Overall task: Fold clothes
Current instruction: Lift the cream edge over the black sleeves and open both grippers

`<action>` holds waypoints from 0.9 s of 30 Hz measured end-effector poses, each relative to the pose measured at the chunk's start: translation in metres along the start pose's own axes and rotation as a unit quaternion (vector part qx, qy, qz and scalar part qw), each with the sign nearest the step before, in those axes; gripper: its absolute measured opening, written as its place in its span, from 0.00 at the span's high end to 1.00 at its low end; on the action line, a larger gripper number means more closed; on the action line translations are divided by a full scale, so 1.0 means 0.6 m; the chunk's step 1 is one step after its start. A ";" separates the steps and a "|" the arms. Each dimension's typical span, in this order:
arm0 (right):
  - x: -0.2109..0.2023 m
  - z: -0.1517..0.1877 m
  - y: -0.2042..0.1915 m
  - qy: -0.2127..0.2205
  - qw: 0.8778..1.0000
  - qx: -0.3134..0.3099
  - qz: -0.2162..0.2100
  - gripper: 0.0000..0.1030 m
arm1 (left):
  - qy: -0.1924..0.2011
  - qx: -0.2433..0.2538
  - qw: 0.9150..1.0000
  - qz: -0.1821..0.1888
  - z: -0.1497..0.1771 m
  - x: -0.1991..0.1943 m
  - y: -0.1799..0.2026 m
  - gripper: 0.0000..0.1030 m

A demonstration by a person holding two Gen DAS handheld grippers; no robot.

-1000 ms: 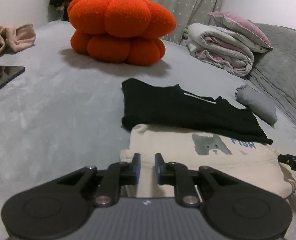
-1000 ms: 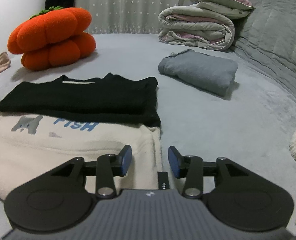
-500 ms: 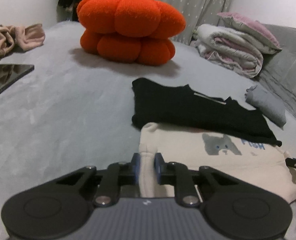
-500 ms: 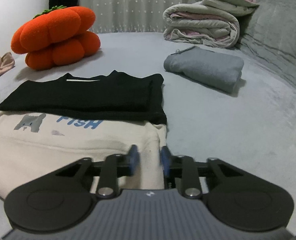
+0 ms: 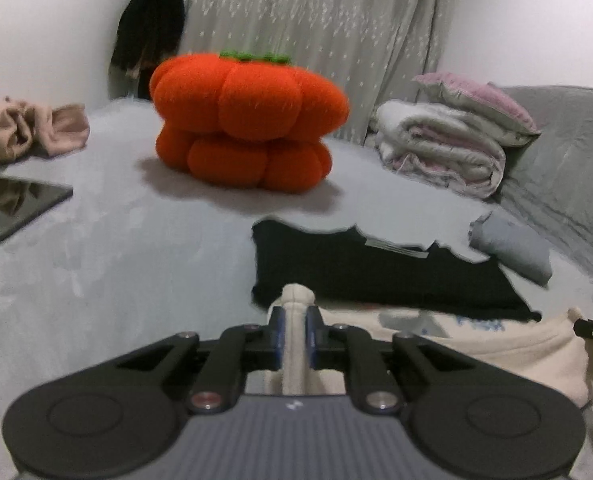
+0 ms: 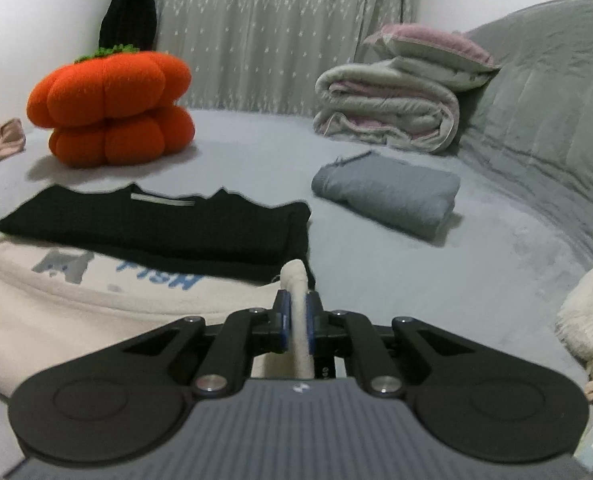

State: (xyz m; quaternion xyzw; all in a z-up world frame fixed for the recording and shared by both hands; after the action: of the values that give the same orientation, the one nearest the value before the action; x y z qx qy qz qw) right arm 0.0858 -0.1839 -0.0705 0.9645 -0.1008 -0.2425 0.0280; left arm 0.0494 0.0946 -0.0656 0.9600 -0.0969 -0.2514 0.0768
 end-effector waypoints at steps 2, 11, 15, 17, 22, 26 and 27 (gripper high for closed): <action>-0.012 -0.009 0.003 0.017 1.000 -0.003 0.007 0.92 | 0.016 0.013 1.000 -0.006 -0.013 -0.008 0.009 0.90; -0.009 -0.055 0.006 0.051 0.998 -0.038 0.028 0.92 | 0.030 0.058 0.997 -0.037 -0.050 0.018 0.028 0.90; 0.008 -0.053 0.002 0.049 0.997 -0.047 0.035 0.92 | 0.030 0.066 0.996 -0.055 -0.039 0.049 0.021 0.89; 0.023 -0.047 0.002 0.043 0.997 -0.052 0.037 0.92 | 0.024 0.068 0.996 -0.061 -0.028 0.067 0.015 0.89; 0.078 -0.014 0.002 0.002 0.998 -0.058 0.036 0.92 | -0.019 0.063 0.995 -0.074 0.006 0.113 -0.002 0.89; 0.113 0.016 -0.001 -0.045 0.997 -0.061 0.035 0.92 | -0.052 0.031 0.995 -0.076 0.020 0.126 -0.017 0.83; 0.111 0.016 -0.002 -0.047 0.996 -0.061 0.035 0.91 | -0.053 0.022 0.996 -0.074 0.018 0.125 -0.018 0.83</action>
State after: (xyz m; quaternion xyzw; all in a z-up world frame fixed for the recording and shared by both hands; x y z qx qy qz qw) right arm 0.1388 -0.1967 -0.1098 0.9445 -0.1207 -0.2918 0.0902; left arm 0.1096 0.0874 -0.1122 0.9513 -0.0350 -0.3047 0.0318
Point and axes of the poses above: each gripper's, at about its wrist camera, not at the fingertips, and x roughly the way its jaws point, y to its right, z to its underside, the point moved 10 cm from there along x, roughly the way its jaws point, and after that the axes turned 3 degrees about -y, right-handed, at the moved point
